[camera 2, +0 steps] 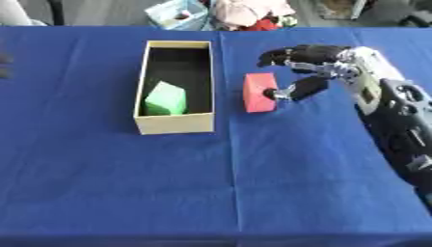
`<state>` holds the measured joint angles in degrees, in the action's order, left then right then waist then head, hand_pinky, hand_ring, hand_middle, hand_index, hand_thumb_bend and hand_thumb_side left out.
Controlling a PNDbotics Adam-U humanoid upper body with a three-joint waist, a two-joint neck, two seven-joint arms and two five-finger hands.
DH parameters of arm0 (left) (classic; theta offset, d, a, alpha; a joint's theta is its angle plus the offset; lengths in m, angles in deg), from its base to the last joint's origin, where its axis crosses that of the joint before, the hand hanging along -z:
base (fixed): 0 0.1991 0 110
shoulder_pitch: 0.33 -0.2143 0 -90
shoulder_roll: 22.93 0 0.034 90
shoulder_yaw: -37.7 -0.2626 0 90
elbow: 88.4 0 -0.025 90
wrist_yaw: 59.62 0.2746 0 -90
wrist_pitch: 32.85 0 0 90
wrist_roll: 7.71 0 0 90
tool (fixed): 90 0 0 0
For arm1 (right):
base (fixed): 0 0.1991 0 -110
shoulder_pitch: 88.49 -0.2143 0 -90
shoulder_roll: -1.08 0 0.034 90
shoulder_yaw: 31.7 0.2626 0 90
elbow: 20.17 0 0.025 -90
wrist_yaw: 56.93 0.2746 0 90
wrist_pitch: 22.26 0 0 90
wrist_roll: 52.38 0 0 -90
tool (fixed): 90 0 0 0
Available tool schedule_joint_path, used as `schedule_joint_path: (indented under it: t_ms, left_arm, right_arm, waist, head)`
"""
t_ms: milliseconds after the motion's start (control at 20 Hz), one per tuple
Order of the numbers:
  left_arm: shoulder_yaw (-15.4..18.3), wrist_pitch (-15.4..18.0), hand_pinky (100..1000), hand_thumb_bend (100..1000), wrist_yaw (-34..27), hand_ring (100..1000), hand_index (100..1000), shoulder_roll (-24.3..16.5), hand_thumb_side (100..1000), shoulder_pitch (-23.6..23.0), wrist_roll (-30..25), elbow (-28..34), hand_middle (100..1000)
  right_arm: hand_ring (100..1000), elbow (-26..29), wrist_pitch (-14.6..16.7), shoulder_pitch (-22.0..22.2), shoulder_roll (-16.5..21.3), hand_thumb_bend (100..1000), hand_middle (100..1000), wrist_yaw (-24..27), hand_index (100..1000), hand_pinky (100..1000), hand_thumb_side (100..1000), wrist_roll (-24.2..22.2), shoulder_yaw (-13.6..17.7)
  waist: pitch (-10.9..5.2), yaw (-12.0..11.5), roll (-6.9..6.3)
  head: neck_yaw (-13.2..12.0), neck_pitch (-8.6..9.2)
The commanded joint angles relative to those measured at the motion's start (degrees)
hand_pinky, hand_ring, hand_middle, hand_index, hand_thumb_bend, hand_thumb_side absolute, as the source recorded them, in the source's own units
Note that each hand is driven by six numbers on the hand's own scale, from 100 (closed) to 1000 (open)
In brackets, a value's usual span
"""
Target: Pick up objects on the table and place them in the box.
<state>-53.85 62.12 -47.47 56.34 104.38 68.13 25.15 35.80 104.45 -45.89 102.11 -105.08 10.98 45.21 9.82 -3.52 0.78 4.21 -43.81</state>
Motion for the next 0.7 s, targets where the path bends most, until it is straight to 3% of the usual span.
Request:
schedule_joint_path:
  t_ms: [50, 700]
  left_arm:
    - [0.64, 0.00, 728, 203, 0.10, 623, 881, -0.75, 817, 0.40, -0.18, 1.04, 668]
    - [0.47, 0.06, 730, 188, 0.07, 624, 882, -0.27, 826, 0.14, -0.75, 1.04, 670]
  right_arm:
    - [1000, -0.77, -0.11, -1.54, 0.59, 265, 990, -1.02, 1000, 957, 937, 0.13, 0.74]
    - [1000, -3.78, -0.18, -1.90, -1.15, 227, 969, -3.25, 1000, 942, 937, 1.05, 1.46]
  waist:
    - [-0.75, -0.07, -0.17]
    - [-0.73, -0.32, -0.47]
  head:
    - [0.15, -0.31]
    - [0.40, -0.31]
